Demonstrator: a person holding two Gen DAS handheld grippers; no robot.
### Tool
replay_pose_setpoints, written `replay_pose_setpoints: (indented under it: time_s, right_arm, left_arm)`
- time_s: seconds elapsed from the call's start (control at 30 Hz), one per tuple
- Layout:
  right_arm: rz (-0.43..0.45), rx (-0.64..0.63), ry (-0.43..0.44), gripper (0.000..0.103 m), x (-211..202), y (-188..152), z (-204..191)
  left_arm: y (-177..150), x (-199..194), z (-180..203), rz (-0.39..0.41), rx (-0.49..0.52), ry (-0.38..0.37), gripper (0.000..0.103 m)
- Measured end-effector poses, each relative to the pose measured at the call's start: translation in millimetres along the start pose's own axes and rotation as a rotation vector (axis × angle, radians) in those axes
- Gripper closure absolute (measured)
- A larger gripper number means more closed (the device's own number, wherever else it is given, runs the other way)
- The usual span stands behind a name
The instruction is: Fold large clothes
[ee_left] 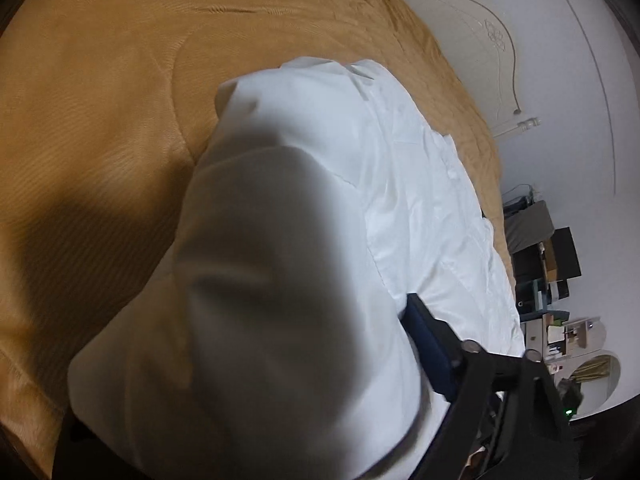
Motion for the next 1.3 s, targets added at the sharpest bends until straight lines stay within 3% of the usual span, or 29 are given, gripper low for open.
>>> replay_pose_setpoints:
  time_s: [0.03,0.1,0.17,0.23,0.3,0.37,0.47,0.7,0.9,1.07,1.3]
  right_arm:
    - [-0.005,0.004,0.009,0.016,-7.2,2.3,-0.7]
    - [-0.004,0.009,0.020,0.038,-26.1,6.1,-4.5]
    - [-0.014,0.019,0.067,0.049,-43.0,6.0,-10.4]
    - [-0.060,0.033,0.141,0.063,-45.8,1.1,-18.2]
    - [-0.131,0.034,0.157,0.077,-27.6,-1.3,-24.6]
    - [-0.145,0.052,0.141,0.083,-6.3,7.2,-23.8]
    - [-0.210,0.156,0.180,0.102,32.1,43.7,-10.0]
    - [-0.265,0.232,0.088,0.103,131.6,134.8,8.3]
    - [-0.278,0.301,0.044,0.103,177.7,174.5,17.8]
    - [-0.314,0.303,0.063,0.103,143.3,151.8,8.1]
    - [-0.344,0.155,0.085,0.103,55.8,71.9,-20.4]
  left_arm:
    - [-0.2,-2.2,-0.8,-0.004,-0.003,0.000,0.026]
    - [-0.5,-6.4,-1.5,-0.008,-0.014,-0.005,0.034]
    - [-2.5,-13.8,-0.8,-0.001,0.004,-0.010,0.047]
    - [-5.1,-19.6,4.2,0.007,0.041,-0.007,0.053]
    - [-5.7,-22.5,5.4,0.006,0.066,0.013,0.053]
    - [-5.6,-23.2,3.9,0.001,0.075,0.026,0.053]
    - [-5.2,-23.5,1.6,-0.012,0.075,0.024,0.053]
    - [-2.5,-16.5,0.8,-0.045,0.067,0.007,0.053]
    - [-3.1,-22.0,-2.9,-0.048,0.088,0.003,0.053]
    - [-1.5,-17.7,0.2,-0.059,0.070,-0.011,0.053]
    - [-10.6,-19.7,2.6,-0.048,0.079,-0.006,0.053]
Point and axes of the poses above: each gripper's, at about its wrist camera, not at the fingertips, and x roughly the way its jaws point, z to its right, y to its top, the point moved 1 cm from there along x, roughly the way its jaws point, and after that the axes turned 5 degrees about z, right-handed, at the moved point
